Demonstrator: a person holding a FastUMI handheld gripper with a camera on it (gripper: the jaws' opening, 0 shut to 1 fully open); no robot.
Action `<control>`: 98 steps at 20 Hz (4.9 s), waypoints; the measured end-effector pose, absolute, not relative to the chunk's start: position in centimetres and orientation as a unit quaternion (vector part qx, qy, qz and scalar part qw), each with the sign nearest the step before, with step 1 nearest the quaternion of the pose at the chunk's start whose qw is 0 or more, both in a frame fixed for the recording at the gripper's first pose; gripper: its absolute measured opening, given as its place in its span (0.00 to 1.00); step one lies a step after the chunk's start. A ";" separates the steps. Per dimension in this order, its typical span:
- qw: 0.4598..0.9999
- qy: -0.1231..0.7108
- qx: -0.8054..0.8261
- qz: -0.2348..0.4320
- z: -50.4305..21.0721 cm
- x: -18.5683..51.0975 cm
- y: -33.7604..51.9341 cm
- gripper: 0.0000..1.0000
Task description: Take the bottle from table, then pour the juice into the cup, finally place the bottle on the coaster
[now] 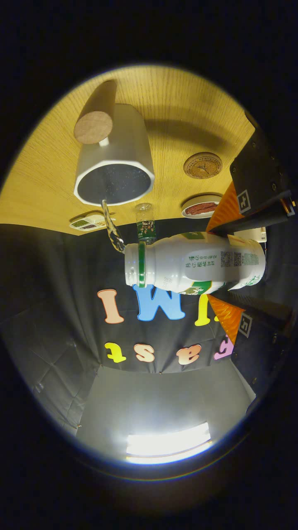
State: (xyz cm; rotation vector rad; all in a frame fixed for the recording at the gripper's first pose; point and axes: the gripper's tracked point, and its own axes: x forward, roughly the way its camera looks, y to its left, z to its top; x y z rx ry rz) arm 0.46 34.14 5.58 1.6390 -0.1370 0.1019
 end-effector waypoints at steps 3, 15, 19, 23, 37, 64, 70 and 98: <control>0.678 -0.062 0.731 0.047 5.7 0.6 34.2 0.72; 0.665 -0.060 0.742 0.056 6.0 0.8 34.6 0.72; 0.660 -0.060 0.747 0.060 6.1 1.0 34.9 0.72; 0.657 -0.059 0.749 0.062 6.2 0.9 35.0 0.72; 0.639 -0.062 0.764 0.064 6.7 1.1 35.3 0.72; 0.594 -0.073 0.799 0.053 7.3 1.2 35.2 0.72; 0.576 -0.079 0.813 0.046 7.2 0.9 34.4 0.72; 0.475 -0.108 0.873 0.020 7.4 0.7 32.5 0.72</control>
